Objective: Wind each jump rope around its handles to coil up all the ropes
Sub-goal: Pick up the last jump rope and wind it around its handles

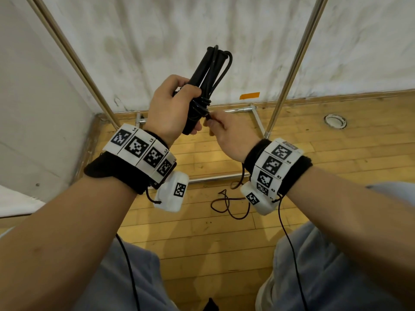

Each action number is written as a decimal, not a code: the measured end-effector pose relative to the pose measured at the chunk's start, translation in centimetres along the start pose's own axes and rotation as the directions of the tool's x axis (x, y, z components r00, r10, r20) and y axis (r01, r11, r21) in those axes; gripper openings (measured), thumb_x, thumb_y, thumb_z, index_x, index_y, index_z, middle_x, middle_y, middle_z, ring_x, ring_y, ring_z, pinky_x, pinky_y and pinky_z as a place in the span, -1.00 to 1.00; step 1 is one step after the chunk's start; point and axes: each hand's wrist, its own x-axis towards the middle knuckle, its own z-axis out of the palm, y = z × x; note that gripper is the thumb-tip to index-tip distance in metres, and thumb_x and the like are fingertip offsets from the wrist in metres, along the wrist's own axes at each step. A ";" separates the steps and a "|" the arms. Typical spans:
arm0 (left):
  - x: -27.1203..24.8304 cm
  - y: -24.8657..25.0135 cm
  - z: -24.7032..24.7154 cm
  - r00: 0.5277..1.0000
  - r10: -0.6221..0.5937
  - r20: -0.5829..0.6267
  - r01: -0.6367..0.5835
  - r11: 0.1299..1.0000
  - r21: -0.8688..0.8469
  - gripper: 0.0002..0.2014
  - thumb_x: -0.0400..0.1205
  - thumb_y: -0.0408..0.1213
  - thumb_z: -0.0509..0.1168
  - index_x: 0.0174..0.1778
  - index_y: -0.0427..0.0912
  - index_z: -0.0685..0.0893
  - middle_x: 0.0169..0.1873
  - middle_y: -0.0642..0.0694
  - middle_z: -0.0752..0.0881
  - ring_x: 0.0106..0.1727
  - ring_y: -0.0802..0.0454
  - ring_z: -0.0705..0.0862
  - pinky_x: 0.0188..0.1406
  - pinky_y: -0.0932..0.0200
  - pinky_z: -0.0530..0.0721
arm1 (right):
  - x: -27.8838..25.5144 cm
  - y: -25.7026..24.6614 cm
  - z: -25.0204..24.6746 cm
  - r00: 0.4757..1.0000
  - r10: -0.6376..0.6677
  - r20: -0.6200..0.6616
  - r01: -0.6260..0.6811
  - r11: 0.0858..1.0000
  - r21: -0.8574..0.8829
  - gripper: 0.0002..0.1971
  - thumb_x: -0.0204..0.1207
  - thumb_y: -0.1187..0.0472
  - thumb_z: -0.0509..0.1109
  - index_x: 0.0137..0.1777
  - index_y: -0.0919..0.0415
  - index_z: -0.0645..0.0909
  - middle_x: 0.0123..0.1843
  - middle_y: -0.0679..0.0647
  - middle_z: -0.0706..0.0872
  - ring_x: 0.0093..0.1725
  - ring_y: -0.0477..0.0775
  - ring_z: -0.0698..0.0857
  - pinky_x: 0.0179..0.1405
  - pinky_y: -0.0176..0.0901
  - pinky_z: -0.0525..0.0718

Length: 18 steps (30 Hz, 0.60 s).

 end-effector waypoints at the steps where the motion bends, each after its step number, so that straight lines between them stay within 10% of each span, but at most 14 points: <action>1: -0.1 0.1 0.1 1.000 0.000 0.010 0.000 1.000 -0.006 -0.95 0.52 -0.28 0.24 -0.17 -0.16 0.53 -0.53 -0.14 0.67 -0.61 -0.20 0.59 -0.66 0.12 0.50 | -0.1 -0.1 0.1 0.999 0.007 0.032 -0.007 1.000 -0.005 -0.85 0.66 0.20 0.17 0.09 0.17 0.56 -0.11 0.01 0.66 -0.12 0.03 0.61 -0.14 -0.15 0.54; 10: 0.3 1.2 -1.3 0.997 0.060 -0.046 -0.058 0.997 0.047 -0.90 0.51 -0.27 0.30 -0.11 -0.18 0.57 -0.44 -0.21 0.69 -0.62 -0.20 0.61 -0.61 0.03 0.56 | 1.1 -0.5 -0.4 0.998 0.069 -0.009 -0.058 0.895 0.442 -0.79 0.64 0.13 0.26 -0.23 0.13 0.53 -0.49 -0.08 0.41 -0.56 -0.07 0.34 -0.54 -0.20 0.33; 18: 1.4 -0.9 -3.5 0.974 0.221 -0.040 -0.158 0.800 0.578 -0.76 0.58 -0.07 0.31 0.11 0.00 0.50 -0.18 0.00 0.76 -0.27 0.05 0.75 -0.21 0.01 0.75 | 1.3 -0.6 -0.9 1.000 0.025 0.001 -0.025 1.000 -0.003 -0.58 0.71 0.02 0.06 -0.39 0.05 0.49 -0.45 -0.07 0.46 -0.48 -0.10 0.43 -0.41 -0.22 0.38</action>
